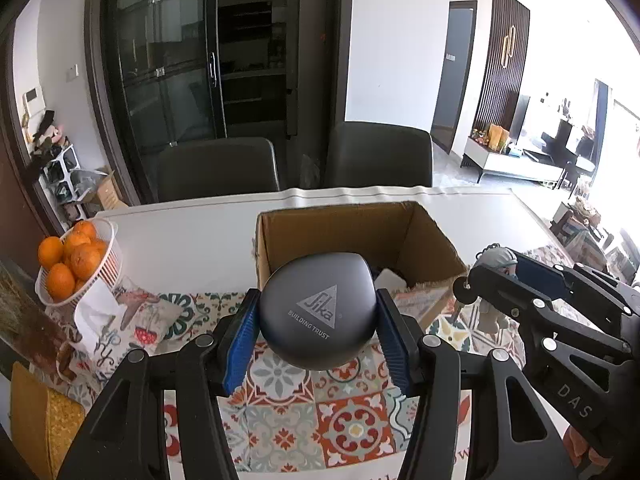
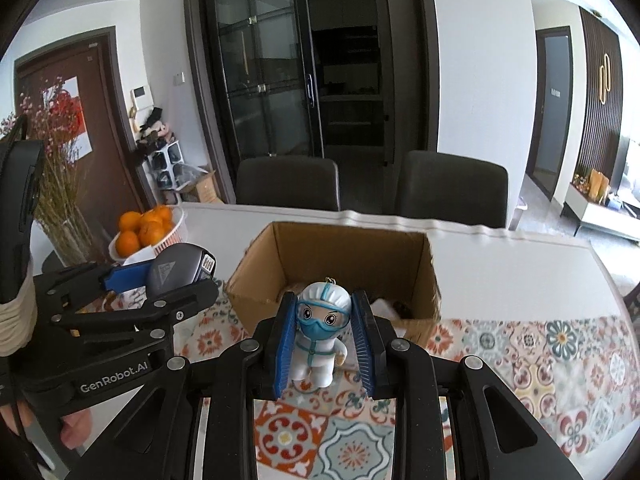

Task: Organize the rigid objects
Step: 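Carry both held items over the box and release them inside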

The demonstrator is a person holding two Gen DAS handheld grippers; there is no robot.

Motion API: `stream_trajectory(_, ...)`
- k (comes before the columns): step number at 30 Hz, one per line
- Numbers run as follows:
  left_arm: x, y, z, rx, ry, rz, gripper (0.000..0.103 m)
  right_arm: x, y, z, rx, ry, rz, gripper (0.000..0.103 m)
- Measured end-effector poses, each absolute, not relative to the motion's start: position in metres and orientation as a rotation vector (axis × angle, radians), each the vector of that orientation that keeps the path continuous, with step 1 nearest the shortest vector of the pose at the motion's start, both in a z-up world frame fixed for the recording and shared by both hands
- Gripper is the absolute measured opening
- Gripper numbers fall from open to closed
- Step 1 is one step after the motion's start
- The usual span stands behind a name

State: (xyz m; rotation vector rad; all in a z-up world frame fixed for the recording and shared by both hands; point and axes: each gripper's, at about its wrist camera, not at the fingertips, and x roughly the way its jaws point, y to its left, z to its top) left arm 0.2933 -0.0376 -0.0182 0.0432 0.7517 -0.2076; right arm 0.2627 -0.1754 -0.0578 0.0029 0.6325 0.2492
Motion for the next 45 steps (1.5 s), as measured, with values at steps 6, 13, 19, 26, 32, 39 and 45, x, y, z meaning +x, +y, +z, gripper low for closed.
stream_trajectory(6,0.314,-0.038,-0.013,0.042,0.735,-0.207,0.055,0.282,-0.176,-0.049,-0.008,0.607,0.249,0.028)
stream_trajectory(13,0.339,-0.042,-0.014,0.041,0.744,-0.195,0.055,0.314,-0.176,-0.046,-0.021,0.604,0.250,0.028)
stream_trajectory(19,0.364,-0.041,-0.023,0.015,0.777,-0.196,0.055,0.339,-0.177,-0.055,-0.009,0.647,0.255,0.028)
stream_trajectory(26,0.391,-0.046,-0.044,0.009,0.843,-0.203,0.055,0.368,-0.181,-0.068,-0.012,0.701,0.245,0.028)
stream_trajectory(32,0.407,-0.051,-0.067,0.042,0.901,-0.189,0.055,0.388,-0.186,-0.093,-0.016,0.785,0.225,0.028)
stream_trajectory(39,0.418,-0.055,-0.090,0.071,0.964,-0.171,0.055,0.397,-0.190,-0.121,-0.022,0.856,0.215,0.028)
stream_trajectory(45,0.418,-0.057,-0.099,0.089,0.990,-0.160,0.055,0.400,-0.191,-0.132,-0.024,0.889,0.211,0.028)
